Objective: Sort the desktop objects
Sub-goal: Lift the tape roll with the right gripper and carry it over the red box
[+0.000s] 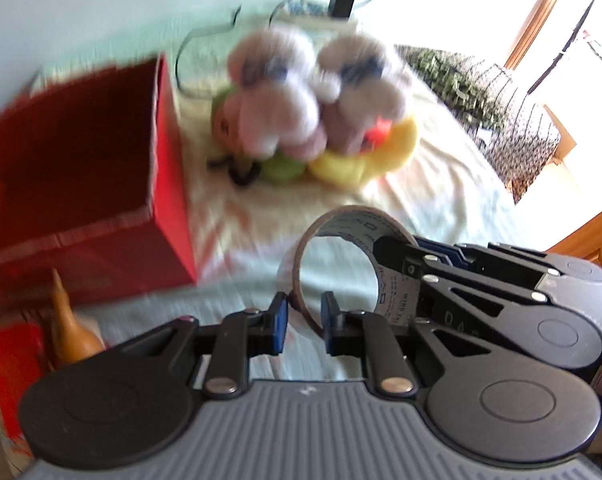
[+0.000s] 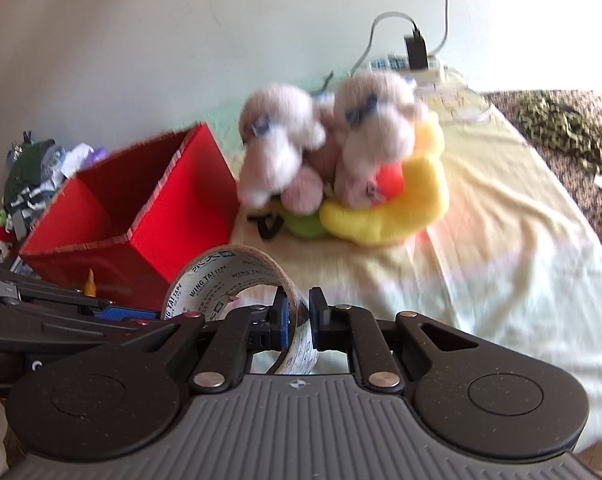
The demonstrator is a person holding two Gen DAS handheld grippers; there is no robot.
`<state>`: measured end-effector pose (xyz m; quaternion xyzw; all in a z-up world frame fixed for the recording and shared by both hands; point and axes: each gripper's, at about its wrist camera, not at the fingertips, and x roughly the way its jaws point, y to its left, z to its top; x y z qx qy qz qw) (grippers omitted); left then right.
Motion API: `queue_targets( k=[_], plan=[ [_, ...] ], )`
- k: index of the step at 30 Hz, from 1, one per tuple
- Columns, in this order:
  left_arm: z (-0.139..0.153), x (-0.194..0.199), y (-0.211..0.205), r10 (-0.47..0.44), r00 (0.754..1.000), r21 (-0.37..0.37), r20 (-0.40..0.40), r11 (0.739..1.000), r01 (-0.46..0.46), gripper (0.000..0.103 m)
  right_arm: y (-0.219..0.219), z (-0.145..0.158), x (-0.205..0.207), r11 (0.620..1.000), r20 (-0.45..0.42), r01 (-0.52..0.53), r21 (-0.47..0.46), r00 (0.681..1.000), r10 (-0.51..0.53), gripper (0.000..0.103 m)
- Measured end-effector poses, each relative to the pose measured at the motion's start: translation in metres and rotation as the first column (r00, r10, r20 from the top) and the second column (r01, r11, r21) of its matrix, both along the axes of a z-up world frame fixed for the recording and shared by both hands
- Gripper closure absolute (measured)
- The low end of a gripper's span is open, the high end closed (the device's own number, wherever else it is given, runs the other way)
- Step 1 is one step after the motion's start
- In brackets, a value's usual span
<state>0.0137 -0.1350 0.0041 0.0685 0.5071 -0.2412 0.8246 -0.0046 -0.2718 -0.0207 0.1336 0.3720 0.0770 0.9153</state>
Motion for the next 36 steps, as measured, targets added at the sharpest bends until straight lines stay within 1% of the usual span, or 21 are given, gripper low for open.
queue_targets(
  k=[4, 8, 11, 15, 18, 21, 26, 31, 35, 36],
  plan=[
    [0.029, 0.010, 0.002, 0.001, 0.997, 0.001, 0.075, 1.000, -0.001, 0.088, 0.002, 0.029, 0.017, 0.999, 0.060, -0.036, -0.005, 0.998, 0.036, 0.091],
    [0.051, 0.024, 0.015, 0.022, 0.990, 0.010, 0.137, 1.000, -0.024, 0.088, 0.014, 0.053, 0.040, 0.995, 0.102, -0.098, -0.006, 0.990, 0.098, 0.089],
    [0.065, 0.036, 0.031, 0.046, 0.983, 0.026, 0.175, 0.998, -0.051, 0.088, 0.032, 0.068, 0.059, 0.989, 0.117, -0.147, -0.011, 0.982, 0.148, 0.089],
    [0.078, 0.056, 0.066, 0.078, 0.972, 0.037, 0.221, 0.995, -0.088, 0.088, 0.067, 0.084, 0.086, 0.979, 0.132, -0.200, -0.025, 0.971, 0.201, 0.089],
    [0.079, 0.076, 0.093, 0.096, 0.966, 0.050, 0.239, 0.993, -0.111, 0.088, 0.095, 0.086, 0.111, 0.975, 0.110, -0.221, -0.013, 0.969, 0.221, 0.089],
    [0.072, 0.099, 0.119, 0.104, 0.966, 0.076, 0.238, 0.989, -0.125, 0.088, 0.125, 0.079, 0.136, 0.972, 0.067, -0.234, 0.006, 0.970, 0.233, 0.089],
    [0.039, 0.144, 0.156, 0.099, 0.978, 0.136, 0.184, 0.983, -0.125, 0.088, 0.169, 0.052, 0.168, 0.973, -0.032, -0.229, 0.032, 0.973, 0.230, 0.089],
    [-0.007, 0.182, 0.183, 0.090, 0.992, 0.185, 0.087, 0.977, -0.105, 0.088, 0.200, 0.021, 0.196, 0.977, -0.161, -0.205, 0.055, 0.964, 0.211, 0.089],
    [-0.037, 0.203, 0.192, 0.066, 0.998, 0.218, 0.018, 0.973, -0.069, 0.087, 0.218, -0.003, 0.214, 0.981, -0.247, -0.190, 0.045, 0.949, 0.195, 0.089],
    [-0.046, 0.208, 0.193, 0.059, 0.998, 0.228, -0.001, 0.972, -0.057, 0.085, 0.222, -0.008, 0.219, 0.982, -0.270, -0.185, 0.041, 0.944, 0.189, 0.089]
  ],
)
